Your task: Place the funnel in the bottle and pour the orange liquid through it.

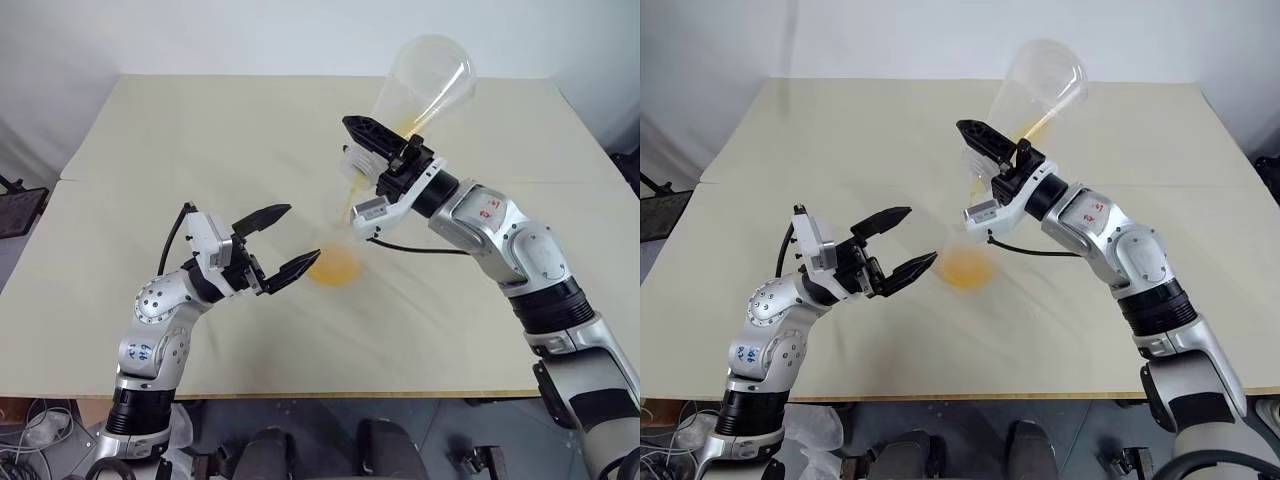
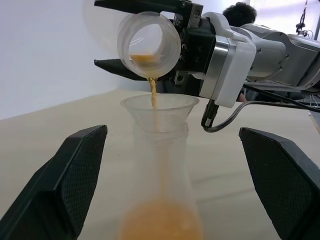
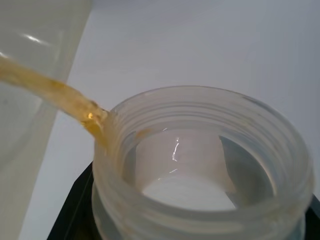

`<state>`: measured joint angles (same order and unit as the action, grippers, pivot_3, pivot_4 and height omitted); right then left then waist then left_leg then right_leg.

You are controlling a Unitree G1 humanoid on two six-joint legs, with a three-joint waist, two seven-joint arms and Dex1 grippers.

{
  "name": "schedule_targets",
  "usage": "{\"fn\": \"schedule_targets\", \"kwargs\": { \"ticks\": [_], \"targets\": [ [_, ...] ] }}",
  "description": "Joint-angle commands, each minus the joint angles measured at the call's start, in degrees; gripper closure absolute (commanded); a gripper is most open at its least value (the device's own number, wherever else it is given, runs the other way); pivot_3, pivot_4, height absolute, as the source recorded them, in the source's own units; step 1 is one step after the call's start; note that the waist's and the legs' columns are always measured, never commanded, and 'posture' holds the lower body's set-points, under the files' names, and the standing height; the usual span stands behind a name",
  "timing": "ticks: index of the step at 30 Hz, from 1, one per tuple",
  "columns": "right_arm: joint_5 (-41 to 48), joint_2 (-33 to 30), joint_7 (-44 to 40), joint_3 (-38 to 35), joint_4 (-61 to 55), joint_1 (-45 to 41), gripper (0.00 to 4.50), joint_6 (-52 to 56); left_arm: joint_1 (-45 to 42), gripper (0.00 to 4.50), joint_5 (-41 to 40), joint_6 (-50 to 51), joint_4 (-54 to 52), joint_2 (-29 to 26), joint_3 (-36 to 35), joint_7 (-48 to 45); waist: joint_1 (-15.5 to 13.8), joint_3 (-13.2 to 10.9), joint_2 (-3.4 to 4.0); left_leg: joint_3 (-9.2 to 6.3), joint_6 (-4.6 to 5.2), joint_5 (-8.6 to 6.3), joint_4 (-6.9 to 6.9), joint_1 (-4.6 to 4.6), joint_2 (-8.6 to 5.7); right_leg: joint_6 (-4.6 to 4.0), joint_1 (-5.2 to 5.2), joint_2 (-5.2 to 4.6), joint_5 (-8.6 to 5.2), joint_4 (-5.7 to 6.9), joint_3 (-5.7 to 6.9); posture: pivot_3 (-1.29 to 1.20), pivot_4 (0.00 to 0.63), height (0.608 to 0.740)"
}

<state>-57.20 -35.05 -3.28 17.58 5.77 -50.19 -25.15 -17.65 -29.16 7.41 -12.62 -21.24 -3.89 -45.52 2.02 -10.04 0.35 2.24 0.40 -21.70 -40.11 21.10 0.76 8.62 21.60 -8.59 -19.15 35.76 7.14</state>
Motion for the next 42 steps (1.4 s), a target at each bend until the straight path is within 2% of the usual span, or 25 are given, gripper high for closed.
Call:
{"fn": "schedule_targets", "kwargs": {
  "ticks": [1,42],
  "targets": [
    [0.18,-0.35,1.30,-0.52,-1.33,-1.44,2.02,-0.14,-0.34,0.00,-0.24,-1.12,-1.00,0.11,-0.52,0.23,-0.01,0.00,0.00,0.00,0.00,0.00,0.00,0.00,0.00,0.00,0.00,0.00,0.00,0.00,0.00,0.00,0.150,0.740],
    [-3.14,-0.56,5.89,0.01,-1.80,-0.28,2.02,-1.04,-0.47,0.00,-0.58,-1.15,-1.22,-0.10,-0.53,-0.05,0.00,0.00,0.00,0.00,0.00,0.00,0.00,0.00,0.00,0.00,0.00,0.00,0.00,0.00,0.00,0.00,0.150,0.740]
  ]
}}
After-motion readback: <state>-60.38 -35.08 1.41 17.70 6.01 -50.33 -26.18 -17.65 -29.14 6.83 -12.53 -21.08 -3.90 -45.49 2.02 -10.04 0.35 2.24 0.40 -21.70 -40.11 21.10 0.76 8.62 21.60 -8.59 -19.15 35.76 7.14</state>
